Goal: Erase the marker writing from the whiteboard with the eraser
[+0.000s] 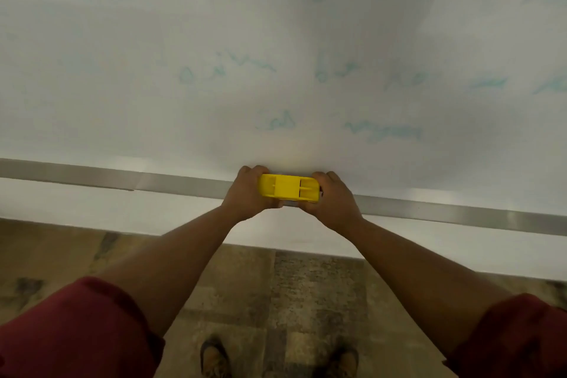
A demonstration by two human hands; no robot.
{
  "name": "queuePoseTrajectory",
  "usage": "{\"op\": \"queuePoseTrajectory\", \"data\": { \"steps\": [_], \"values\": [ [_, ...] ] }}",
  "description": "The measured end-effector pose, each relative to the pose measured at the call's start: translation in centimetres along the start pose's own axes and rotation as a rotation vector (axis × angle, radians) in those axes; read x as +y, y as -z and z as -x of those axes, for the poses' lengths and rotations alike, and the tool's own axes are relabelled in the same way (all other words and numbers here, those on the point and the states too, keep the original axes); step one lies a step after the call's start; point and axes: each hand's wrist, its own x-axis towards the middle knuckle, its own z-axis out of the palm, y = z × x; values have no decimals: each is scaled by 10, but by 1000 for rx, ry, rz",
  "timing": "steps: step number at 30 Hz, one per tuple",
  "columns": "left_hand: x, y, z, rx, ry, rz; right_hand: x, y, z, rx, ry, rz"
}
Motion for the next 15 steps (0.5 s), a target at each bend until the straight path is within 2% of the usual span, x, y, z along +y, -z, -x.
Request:
{"op": "queuePoseTrajectory", "data": {
  "steps": [2, 4, 9, 12, 15],
  "values": [
    [7, 15, 6, 67, -84, -92, -11, 10, -1, 54, 72, 69],
    [13, 31, 14, 202, -214, -239, -23, 21, -2, 149, 158, 153],
    [25, 75, 27, 484, -572, -524, -61, 59, -14, 372, 499, 320],
    [36, 102, 29, 570, -679, -598, -85, 75, -22, 432, 695, 354],
    [51, 134, 27, 623, -734, -689, -113, 93, -32, 498, 790, 442]
  ]
}}
